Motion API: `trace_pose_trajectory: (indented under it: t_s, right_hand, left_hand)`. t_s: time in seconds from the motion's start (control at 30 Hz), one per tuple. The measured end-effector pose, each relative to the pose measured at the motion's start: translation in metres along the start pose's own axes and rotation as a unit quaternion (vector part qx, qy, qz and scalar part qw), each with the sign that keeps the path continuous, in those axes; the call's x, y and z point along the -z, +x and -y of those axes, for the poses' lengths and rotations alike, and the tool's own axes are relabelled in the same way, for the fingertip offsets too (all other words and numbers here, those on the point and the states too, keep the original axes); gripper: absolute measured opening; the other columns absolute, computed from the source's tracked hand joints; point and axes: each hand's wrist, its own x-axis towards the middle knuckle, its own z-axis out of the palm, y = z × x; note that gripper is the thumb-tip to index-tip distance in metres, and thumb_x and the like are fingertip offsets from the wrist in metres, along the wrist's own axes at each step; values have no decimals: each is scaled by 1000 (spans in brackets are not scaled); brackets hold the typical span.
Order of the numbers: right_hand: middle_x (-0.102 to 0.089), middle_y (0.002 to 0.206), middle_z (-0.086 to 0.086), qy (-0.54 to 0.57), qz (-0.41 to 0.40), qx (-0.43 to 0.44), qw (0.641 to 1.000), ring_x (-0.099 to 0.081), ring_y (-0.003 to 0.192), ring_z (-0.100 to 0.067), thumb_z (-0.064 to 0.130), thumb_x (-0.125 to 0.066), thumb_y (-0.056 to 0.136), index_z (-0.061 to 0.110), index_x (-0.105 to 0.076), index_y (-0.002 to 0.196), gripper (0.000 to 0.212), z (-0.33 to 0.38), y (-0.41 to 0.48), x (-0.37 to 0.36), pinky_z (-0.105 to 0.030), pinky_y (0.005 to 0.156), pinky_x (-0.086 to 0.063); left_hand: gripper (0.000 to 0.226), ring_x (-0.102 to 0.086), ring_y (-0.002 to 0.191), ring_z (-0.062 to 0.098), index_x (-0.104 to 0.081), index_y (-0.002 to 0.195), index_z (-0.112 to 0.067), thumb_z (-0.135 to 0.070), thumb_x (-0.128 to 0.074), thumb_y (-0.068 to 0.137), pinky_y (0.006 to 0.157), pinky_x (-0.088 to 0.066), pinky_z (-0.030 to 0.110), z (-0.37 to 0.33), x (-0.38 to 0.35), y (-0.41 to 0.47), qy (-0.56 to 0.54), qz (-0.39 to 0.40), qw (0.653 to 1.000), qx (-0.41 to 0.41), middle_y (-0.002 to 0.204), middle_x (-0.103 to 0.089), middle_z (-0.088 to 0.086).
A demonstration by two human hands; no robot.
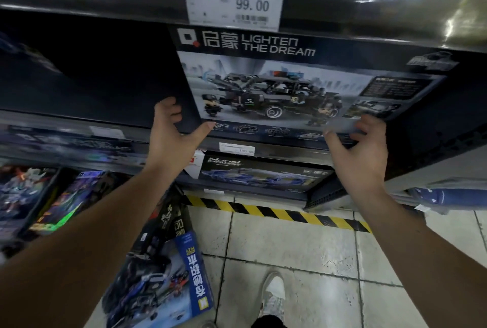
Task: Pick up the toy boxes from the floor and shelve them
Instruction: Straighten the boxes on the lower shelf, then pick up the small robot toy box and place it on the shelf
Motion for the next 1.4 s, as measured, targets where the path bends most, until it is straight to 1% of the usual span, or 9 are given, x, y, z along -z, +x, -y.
trace_pose_trajectory:
  t_s: [0.3,0.37,0.5,0.63,0.73,0.8,0.9,1.03,1.4]
  right_hand:
    - [-57,124,1,30,99,55,993,-61,105,-15,41,-72,86,18,-49,131,56,48,-42,-28,-46,90,-53]
    - [-57,125,1,35,124,55,990,-61,105,-14,39,-71,88,17,-47,134,56,56,-52,-35,-42,88,-54]
    - [-57,123,3,43,166,58,983,-59,98,-7,32,-71,89,15,-50,131,51,71,-72,-48,-32,83,-53]
    - [-60,120,1,46,210,59,975,-61,103,-11,30,-72,88,16,-51,130,49,77,-91,-68,-24,79,-52]
    - [-61,115,1,39,250,58,966,-62,100,-11,29,-73,88,16,-52,128,47,81,-108,-87,-9,70,-48]
    - [-61,117,1,40,278,59,958,-63,101,-12,28,-73,87,15,-53,127,46,84,-122,-102,-13,73,-50]
    - [-60,116,0,38,313,61,947,-62,101,-12,26,-74,87,20,-53,122,41,87,-148,-125,-30,81,-56]
    - [-60,112,4,19,335,60,940,-63,98,-14,27,-73,87,27,-51,118,37,94,-187,-157,-42,83,-57]
    - [-60,112,5,-29,295,24,955,-63,97,-14,23,-71,90,22,-53,120,35,124,-338,-251,-37,82,-54]
  left_hand:
    - [62,-50,121,8,-46,136,-24,-42,-74,84,96,-45,25,3,52,-28,34,16,999,17,132,-53,-8]
    - [57,-52,119,8,-50,132,-26,-43,-74,84,98,-45,29,5,66,-34,33,7,999,41,129,-56,-9]
    - [55,-53,115,8,-50,132,-23,-44,-71,86,90,-43,26,13,93,-49,37,8,996,80,126,-56,-9]
    - [48,-56,110,9,-52,123,-24,-43,-72,84,86,-43,24,32,116,-64,38,-4,992,117,116,-59,-10]
    - [44,-56,109,8,-54,120,-23,-40,-73,84,91,-45,28,53,135,-75,41,-23,987,155,113,-59,-10]
    - [48,-58,110,10,-55,124,-19,-40,-73,84,91,-45,28,70,150,-84,39,-38,982,181,115,-61,-8]
    - [46,-60,105,12,-56,122,-19,-40,-73,84,90,-49,32,98,174,-98,36,-56,975,212,113,-63,-6]
    - [52,-54,103,10,-52,131,-15,-35,-72,87,88,-41,28,137,209,-111,47,-48,969,239,119,-58,-6]
    - [49,-55,111,12,-54,127,-18,-42,-69,87,87,-39,26,273,337,-133,62,39,966,247,120,-59,-5]
